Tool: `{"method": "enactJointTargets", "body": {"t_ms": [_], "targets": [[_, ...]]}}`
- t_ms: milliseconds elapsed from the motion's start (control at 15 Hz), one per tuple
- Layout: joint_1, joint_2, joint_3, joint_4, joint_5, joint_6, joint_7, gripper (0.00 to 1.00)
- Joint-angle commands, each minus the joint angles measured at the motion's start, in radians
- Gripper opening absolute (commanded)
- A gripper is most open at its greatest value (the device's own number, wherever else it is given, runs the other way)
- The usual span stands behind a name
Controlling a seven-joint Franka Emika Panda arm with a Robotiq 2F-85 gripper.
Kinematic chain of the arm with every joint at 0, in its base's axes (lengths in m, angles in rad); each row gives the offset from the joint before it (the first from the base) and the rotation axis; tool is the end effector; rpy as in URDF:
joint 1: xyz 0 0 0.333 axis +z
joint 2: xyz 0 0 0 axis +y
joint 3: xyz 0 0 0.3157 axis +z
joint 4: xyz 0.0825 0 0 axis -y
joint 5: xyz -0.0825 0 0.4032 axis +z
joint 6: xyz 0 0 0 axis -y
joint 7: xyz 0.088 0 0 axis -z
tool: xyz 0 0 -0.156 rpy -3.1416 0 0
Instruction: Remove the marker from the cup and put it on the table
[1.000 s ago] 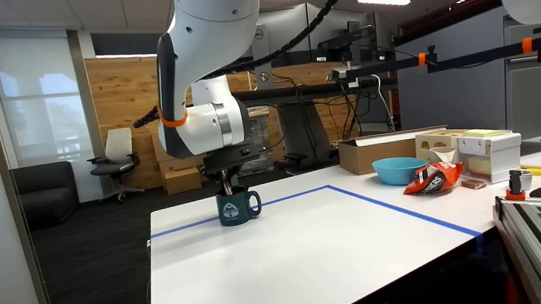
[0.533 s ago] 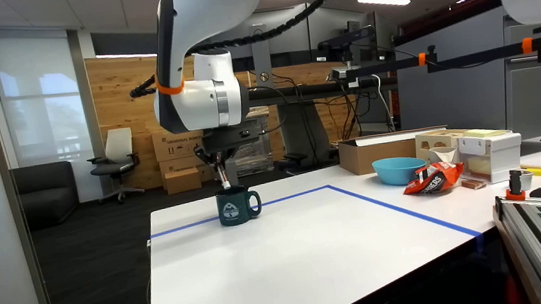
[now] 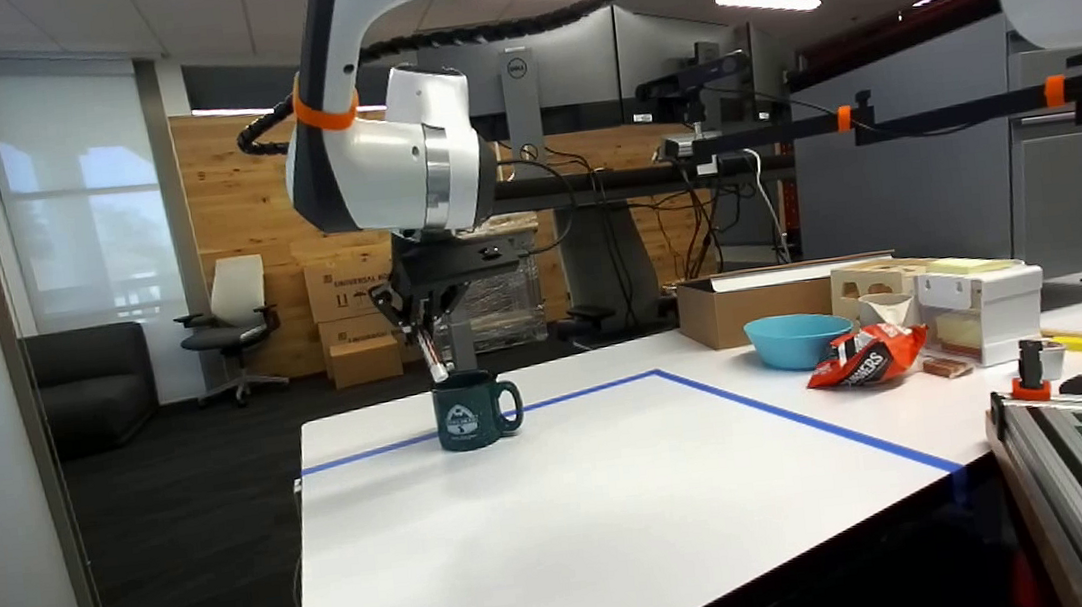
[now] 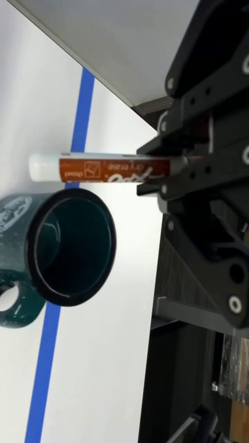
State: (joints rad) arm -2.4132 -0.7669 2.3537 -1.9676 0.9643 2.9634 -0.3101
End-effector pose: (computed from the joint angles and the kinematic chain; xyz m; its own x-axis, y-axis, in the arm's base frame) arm 0.6662 -0.0739 0.1813 0.7845 -0.2997 0.5429 -0.3914 -0.9184 0.0586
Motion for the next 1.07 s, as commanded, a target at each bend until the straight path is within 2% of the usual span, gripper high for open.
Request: {"method": "enactJointTargets", "body": {"t_ms": [0,467,800,1000], "targets": [[0.006,0.088,0.062,-0.085,0.016,0.022,-0.103,0.05],[-0.020,0.052,0.149,-0.138,-0.001,-0.003,-0.186,0.05],[-0.048,-0.042,0.171,-0.120,-0.022,-0.039,-0.175,0.05],[-0.036,-0.106,0.158,-0.098,-0.001,-0.084,-0.183,0.05]]}}
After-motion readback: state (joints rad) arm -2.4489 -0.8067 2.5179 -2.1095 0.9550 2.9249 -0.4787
